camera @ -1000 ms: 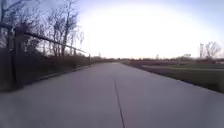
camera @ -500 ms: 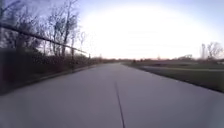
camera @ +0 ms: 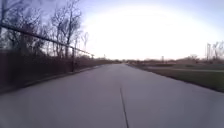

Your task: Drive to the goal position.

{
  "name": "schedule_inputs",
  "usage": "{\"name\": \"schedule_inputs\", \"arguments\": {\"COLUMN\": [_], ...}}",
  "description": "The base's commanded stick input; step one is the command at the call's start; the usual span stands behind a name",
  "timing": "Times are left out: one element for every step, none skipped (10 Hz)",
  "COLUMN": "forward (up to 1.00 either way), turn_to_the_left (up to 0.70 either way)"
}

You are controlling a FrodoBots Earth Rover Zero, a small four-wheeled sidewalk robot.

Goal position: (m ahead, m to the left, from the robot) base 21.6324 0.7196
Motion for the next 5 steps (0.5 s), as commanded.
{"name": "schedule_inputs", "arguments": {"forward": [1.0, 1.0, 1.0, 1.0, 1.0], "turn_to_the_left": [0.03, 0.03, 0.03, 0.03, 0.03]}}
